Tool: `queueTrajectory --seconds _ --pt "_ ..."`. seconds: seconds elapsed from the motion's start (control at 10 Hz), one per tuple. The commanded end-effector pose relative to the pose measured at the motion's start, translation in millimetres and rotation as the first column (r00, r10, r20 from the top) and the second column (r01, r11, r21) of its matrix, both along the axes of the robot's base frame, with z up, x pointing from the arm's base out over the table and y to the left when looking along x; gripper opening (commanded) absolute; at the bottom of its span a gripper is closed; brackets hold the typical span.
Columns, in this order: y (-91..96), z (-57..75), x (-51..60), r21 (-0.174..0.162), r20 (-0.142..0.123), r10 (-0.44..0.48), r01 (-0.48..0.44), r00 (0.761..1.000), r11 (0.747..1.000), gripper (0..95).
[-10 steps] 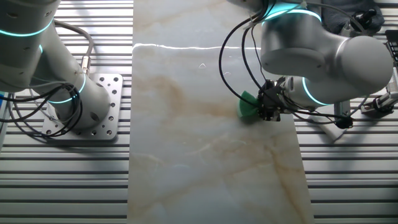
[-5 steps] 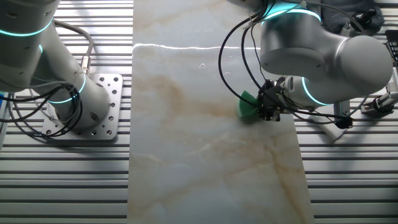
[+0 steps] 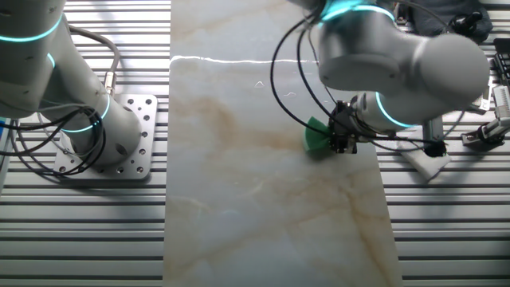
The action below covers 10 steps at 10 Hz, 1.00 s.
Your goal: Clean the tabletop with a sponge
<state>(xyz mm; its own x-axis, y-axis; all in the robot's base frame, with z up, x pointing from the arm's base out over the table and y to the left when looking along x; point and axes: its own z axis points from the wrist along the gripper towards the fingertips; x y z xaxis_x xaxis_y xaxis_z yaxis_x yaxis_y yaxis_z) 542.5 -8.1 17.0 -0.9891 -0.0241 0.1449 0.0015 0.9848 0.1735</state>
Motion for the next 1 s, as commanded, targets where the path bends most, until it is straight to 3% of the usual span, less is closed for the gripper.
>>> queueTrajectory --seconds 0.1,0.7,1.0 --pt "-1.0 0.9 -2.0 -0.022 0.018 0.001 -0.001 1.000 1.000 0.0" --pt "-0.7 -5.3 -13.7 -0.034 0.030 0.018 -0.017 0.999 0.999 0.0" --pt "0.9 -6.0 -13.6 -0.034 0.031 0.016 -0.015 0.999 0.999 0.0"
